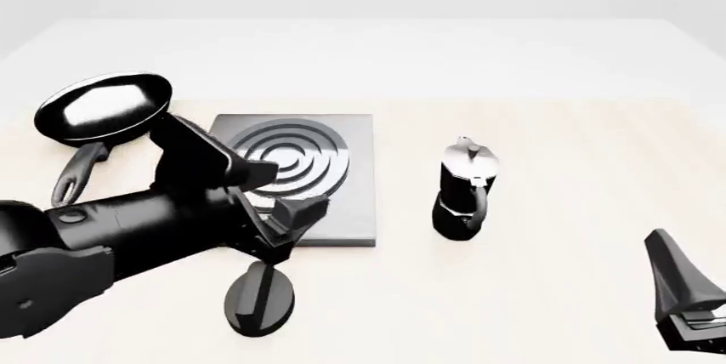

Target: Turn on the stove and put the moka pot on it.

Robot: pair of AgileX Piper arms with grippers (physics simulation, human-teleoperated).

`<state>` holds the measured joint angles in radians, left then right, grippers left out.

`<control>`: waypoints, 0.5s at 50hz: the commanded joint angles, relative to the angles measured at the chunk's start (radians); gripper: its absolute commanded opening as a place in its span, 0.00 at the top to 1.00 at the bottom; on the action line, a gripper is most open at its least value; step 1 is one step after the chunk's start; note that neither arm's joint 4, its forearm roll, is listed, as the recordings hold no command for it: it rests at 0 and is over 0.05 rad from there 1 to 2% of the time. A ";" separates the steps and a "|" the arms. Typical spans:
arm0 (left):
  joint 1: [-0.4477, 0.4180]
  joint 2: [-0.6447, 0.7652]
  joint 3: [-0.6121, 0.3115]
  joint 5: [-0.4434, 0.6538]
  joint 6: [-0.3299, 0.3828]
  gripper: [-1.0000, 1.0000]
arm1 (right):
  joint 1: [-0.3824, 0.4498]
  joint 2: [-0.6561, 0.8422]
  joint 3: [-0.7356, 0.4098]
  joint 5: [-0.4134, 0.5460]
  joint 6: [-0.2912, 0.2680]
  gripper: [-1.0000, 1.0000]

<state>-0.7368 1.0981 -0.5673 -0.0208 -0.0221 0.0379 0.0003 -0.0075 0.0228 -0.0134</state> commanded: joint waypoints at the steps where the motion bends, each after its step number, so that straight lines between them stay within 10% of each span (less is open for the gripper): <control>1: -0.092 0.142 -0.017 -0.043 -0.090 0.00 | 0.001 0.000 0.006 0.000 0.004 0.00; 25: -0.164 0.299 0.015 -0.120 -0.199 0.00 | 0.000 0.000 0.007 0.005 0.017 0.00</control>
<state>-0.8737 1.3319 -0.5640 -0.1112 -0.1774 0.0390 0.0002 -0.0009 0.0262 0.0000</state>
